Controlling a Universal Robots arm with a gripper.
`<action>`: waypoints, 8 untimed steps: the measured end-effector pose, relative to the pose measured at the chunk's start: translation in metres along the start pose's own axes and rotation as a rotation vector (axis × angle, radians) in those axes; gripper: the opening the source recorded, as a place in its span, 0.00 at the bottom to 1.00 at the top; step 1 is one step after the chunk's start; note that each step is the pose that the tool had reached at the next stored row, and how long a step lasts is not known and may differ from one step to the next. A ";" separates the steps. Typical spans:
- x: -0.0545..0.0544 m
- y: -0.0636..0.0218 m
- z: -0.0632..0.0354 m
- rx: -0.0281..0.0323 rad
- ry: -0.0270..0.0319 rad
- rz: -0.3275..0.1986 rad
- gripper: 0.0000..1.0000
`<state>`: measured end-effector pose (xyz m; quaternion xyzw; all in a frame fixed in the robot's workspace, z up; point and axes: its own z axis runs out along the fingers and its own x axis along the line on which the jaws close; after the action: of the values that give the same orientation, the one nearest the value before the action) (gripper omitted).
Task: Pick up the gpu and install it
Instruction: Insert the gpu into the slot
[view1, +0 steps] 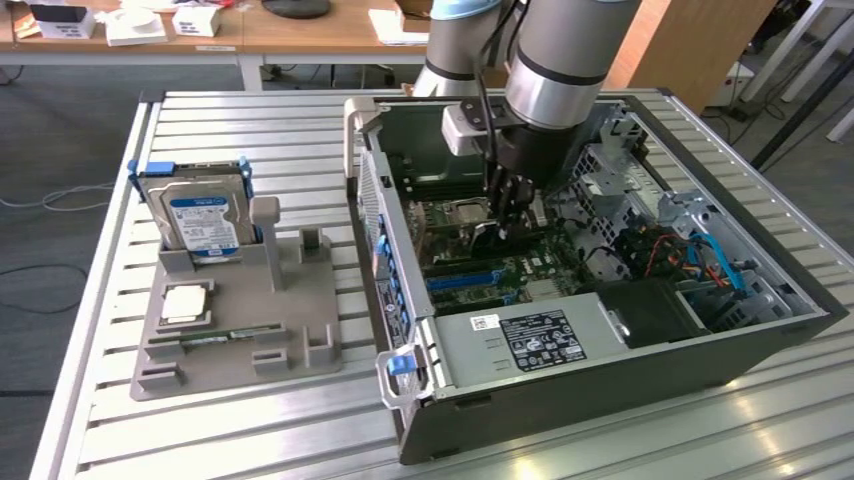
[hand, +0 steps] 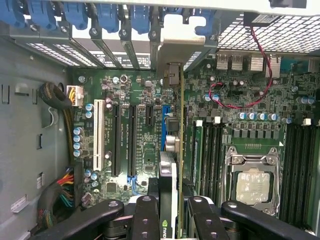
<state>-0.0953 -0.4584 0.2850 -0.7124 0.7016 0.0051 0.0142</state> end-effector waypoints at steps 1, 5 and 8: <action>0.000 0.0000 0.0005 0.0001 -0.0003 0.000 0.27; 0.000 0.0000 0.0031 0.0001 -0.0002 0.000 0.27; 0.000 0.0001 0.0053 0.0000 -0.0001 0.000 0.27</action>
<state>-0.0953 -0.4584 0.2797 -0.7124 0.7016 0.0052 0.0143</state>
